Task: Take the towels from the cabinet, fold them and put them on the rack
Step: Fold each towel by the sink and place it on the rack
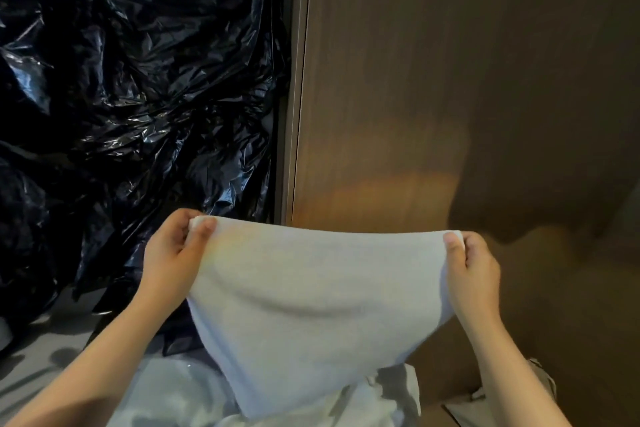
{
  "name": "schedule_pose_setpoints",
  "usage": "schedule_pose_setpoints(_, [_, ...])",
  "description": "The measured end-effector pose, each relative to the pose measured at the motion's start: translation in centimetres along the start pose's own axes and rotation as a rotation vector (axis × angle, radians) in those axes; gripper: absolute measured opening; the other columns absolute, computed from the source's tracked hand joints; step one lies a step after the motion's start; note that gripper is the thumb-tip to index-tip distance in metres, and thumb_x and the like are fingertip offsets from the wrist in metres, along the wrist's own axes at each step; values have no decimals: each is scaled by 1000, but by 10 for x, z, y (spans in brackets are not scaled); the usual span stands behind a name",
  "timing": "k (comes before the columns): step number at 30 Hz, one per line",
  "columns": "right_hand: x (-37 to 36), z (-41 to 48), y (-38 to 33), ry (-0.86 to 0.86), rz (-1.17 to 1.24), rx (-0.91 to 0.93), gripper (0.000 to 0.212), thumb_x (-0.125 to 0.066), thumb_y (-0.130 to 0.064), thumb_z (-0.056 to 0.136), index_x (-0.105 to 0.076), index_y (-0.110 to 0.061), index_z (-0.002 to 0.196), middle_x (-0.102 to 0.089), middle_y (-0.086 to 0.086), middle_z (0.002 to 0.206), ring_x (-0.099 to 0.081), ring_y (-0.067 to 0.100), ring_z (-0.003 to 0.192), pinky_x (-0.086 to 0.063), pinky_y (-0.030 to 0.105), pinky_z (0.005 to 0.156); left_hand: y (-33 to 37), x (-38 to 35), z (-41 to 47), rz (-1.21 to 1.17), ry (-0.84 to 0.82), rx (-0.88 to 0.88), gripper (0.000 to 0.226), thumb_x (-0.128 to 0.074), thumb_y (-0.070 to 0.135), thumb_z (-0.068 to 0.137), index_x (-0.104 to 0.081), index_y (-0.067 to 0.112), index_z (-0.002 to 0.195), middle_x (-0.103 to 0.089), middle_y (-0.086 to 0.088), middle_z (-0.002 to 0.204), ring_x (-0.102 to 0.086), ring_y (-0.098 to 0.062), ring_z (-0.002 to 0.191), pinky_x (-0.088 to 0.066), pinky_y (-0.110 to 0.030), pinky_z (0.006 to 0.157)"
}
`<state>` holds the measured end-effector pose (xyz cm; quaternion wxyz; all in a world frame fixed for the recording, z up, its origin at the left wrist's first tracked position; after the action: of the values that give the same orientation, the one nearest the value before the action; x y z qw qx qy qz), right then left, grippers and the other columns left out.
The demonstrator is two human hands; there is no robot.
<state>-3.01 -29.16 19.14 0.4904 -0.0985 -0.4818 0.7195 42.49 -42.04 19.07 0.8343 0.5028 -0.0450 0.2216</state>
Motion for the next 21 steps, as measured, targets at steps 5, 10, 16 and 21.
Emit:
schedule_pose_setpoints(5, [-9,0,20,-68,-104,-36,23,-47,-40,100,-58,-21,99,-58,-12,85,-60,9,83,-40,18,63,-12,1,-9,-80,-11,127,12,-65,41,89,-68,31,82,-67,4,76,-62,-15,75,-48,-30,66])
schedule_pose_setpoints(10, [-22,-9,20,-168,-189,-104,22,-55,-28,99,-58,-14,116,-63,1,105,-61,28,108,-46,31,81,13,-12,-22,-151,-31,132,8,-67,34,89,-69,31,81,-69,6,76,-62,-4,73,-47,-24,66])
schedule_pose_setpoints(16, [-68,-60,-63,-468,6,136,36,-59,-37,95,-54,-38,131,-53,-24,134,-47,-7,125,-38,13,97,91,-67,-57,-92,-364,-169,9,-65,18,90,-70,26,92,-68,18,84,-62,2,81,-44,-9,68])
schedule_pose_setpoints(21, [-97,-98,-95,-708,292,107,34,-56,-48,90,-60,-44,123,-61,-31,121,-54,-8,117,-46,8,89,117,-93,-84,-87,-586,-279,17,-59,14,94,-69,24,103,-69,18,93,-64,-2,90,-48,-18,77])
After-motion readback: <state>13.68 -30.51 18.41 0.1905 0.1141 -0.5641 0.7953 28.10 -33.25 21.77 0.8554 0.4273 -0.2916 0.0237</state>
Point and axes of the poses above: each hand's wrist, its own z-axis towards the middle knuckle, its own x-axis out of the back of the hand, y = z × x, the point moved 10 cm from there along z, towards the middle knuckle
